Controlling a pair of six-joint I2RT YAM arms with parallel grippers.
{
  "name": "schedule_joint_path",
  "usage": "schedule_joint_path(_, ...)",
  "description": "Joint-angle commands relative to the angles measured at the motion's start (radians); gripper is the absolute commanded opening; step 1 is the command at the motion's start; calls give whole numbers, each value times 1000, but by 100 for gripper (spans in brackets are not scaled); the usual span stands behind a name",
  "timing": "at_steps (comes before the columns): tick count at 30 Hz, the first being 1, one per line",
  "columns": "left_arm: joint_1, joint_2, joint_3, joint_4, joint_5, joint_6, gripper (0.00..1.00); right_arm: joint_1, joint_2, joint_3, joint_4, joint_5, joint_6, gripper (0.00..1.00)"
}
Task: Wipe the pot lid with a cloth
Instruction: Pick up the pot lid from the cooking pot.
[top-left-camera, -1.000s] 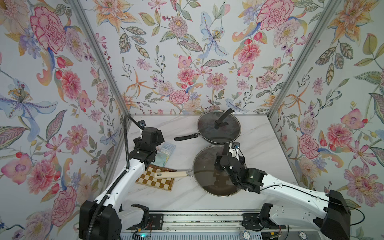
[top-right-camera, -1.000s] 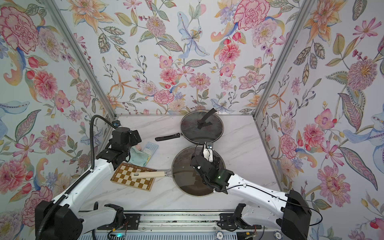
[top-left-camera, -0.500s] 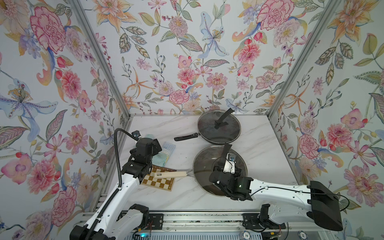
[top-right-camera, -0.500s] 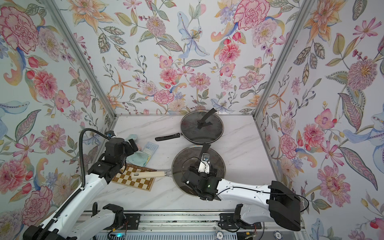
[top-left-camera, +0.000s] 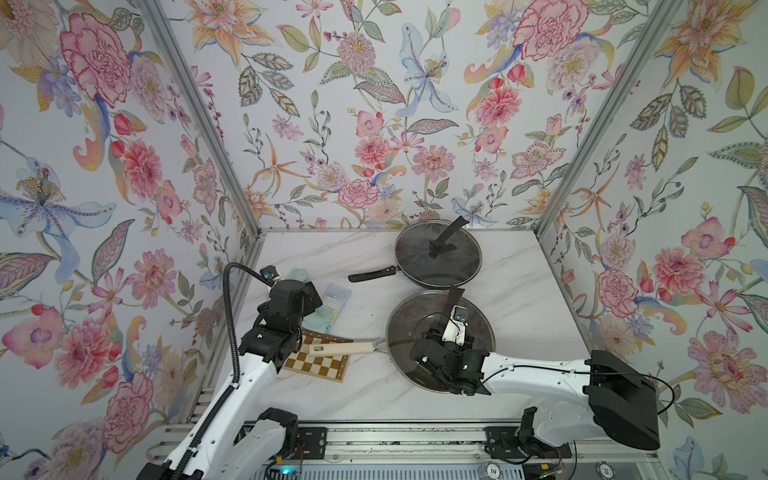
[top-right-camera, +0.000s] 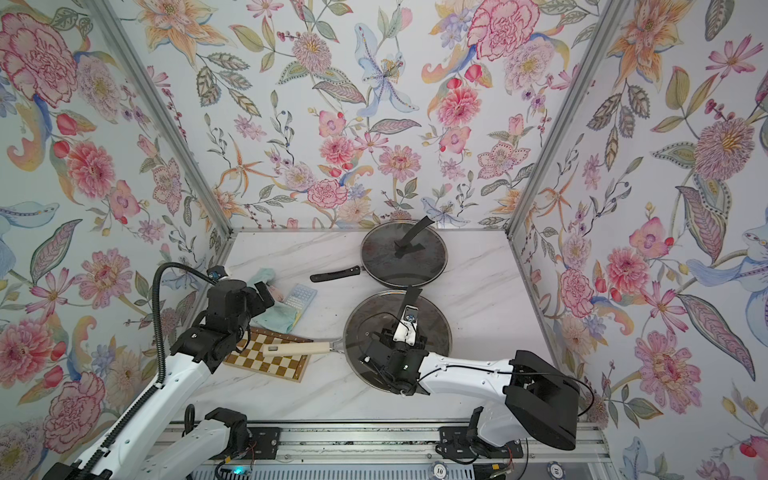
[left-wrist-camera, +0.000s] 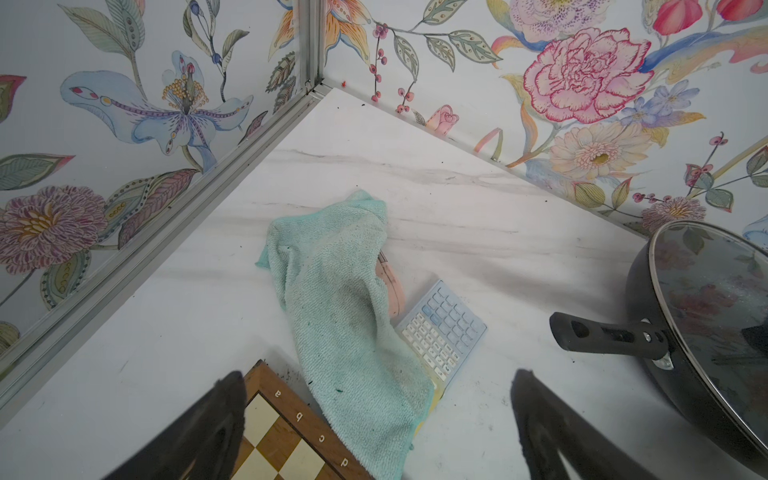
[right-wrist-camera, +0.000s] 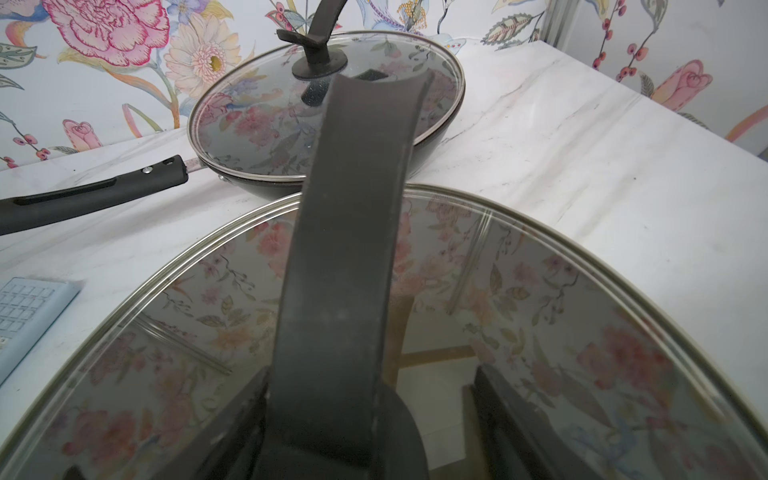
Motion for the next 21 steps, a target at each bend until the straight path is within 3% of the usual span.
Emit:
schedule_joint_path(1, 7, -10, -2, -37, -4, 11, 99, -30, 91, 7, 35, -120, -47, 72)
schedule_joint_path(4, 8, -13, -8, -41, -8, 14, 99, -46, 121, 14, 40, -151, -32, 69)
schedule_joint_path(12, 9, -5, -40, -28, -34, 10, 99, -61, 117, -6, 45, -171, -6, 27)
schedule_joint_path(14, 8, 1, -43, -17, -46, 3, 99, -58, 114, -3, 43, -172, -5, 20)
schedule_joint_path(21, 54, 92, -34, -7, -74, 6, 99, -40, 26, 116, -70, -80, -28, 11)
